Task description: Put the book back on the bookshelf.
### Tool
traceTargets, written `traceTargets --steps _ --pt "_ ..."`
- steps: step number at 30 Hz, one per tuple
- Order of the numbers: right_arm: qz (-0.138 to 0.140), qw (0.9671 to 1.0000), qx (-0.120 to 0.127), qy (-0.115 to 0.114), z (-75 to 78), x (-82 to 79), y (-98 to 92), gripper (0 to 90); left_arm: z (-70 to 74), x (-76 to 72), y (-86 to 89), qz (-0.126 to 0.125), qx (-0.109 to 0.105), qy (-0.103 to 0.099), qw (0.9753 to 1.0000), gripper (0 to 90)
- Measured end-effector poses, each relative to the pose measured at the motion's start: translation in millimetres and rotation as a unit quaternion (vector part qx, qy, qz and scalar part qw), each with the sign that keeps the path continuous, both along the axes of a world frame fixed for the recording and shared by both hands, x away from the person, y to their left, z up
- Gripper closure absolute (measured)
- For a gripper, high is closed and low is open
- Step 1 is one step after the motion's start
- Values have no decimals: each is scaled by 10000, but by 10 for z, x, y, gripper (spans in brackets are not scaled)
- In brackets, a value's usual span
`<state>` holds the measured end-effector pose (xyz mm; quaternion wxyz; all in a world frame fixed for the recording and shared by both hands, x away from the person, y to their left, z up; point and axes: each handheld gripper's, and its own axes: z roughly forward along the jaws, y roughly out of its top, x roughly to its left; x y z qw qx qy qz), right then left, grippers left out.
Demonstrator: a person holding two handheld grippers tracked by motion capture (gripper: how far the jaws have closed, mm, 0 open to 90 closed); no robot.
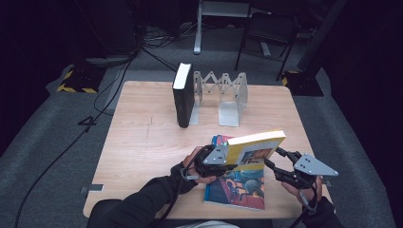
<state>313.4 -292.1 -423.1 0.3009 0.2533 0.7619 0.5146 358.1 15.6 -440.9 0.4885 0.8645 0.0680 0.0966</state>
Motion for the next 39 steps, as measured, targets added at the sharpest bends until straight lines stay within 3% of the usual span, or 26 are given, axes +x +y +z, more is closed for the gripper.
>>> traceTargets --steps 4,5,9,12,17,20,24,39 --pt "279 9993 -207 159 -59 51 105 416 -11 -25 43 -1 -35 23 10000 742" --pt "395 9980 -446 213 -108 74 187 418 -21 -41 54 -8 -77 6 10000 739" --pt "571 9959 -681 172 -157 79 294 419 -35 -44 59 -3 -192 119 9997 713" --pt "611 9960 -633 186 -154 89 286 438 -43 -34 55 15 -285 204 9994 690" --pt "629 9963 -519 273 -149 101 268 475 8 -37 50 200 -675 219 9973 624" --pt "650 9963 -482 303 -146 114 263 483 51 -28 57 263 -741 133 9968 583" --pt "608 9965 -472 335 -142 128 271 486 128 -21 59 278 -922 112 9953 578" --pt "568 9967 -464 333 -134 159 291 487 391 15 35 317 -1265 -65 9914 542"
